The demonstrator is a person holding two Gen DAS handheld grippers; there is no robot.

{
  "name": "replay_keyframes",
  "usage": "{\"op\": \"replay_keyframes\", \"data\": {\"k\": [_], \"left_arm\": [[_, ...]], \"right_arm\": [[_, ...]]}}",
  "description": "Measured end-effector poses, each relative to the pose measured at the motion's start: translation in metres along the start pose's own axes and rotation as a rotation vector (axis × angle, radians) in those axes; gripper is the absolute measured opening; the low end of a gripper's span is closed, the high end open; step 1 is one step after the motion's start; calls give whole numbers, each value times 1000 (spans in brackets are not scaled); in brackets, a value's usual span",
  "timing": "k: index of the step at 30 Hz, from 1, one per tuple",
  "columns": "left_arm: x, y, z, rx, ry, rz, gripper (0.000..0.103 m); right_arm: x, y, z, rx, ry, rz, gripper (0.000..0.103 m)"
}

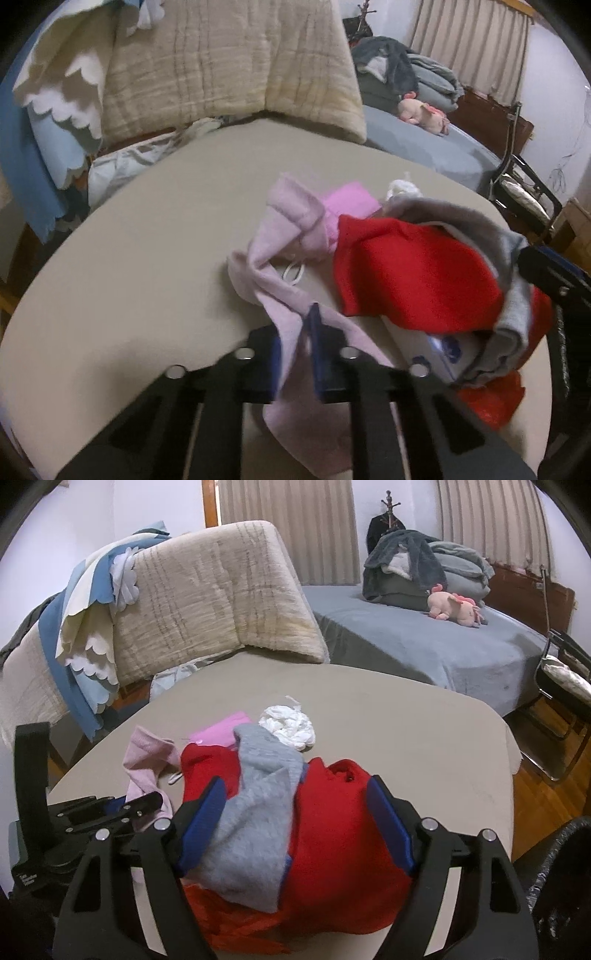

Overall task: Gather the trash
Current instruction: 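Grasp the pink cloth with the left tool while the right tool grasps the grey cloth, then carry pink and grey cloths over the bin and open both tools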

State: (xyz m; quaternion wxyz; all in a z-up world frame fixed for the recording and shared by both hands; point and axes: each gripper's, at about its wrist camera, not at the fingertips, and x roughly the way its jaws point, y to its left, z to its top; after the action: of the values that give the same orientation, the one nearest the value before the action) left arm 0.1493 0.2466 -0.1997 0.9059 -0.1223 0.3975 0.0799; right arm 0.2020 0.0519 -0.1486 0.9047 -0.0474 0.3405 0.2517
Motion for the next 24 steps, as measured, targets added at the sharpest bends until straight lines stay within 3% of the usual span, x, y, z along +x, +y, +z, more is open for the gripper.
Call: {"op": "replay_keyframes", "data": {"k": [8,10,12,14,24], "left_arm": [[-41,-1,3,-14,-87,-22,9],[-47,-1,4,-14,-98,-26,9],[-53,-2,5,-20,-108,-34,9],[-58,-3,8,-23,-117,-42,9],[-84,-18,26,3,-183,-58,9]], "right_arm": [[14,4,0,-11,63,18,58],[17,5,-1,-10,83,40,45],[19,6,-1,-8,101,76,22],[17,8,0,-8,105,118,13],[-19,16,22,-24,9,171,8]]}}
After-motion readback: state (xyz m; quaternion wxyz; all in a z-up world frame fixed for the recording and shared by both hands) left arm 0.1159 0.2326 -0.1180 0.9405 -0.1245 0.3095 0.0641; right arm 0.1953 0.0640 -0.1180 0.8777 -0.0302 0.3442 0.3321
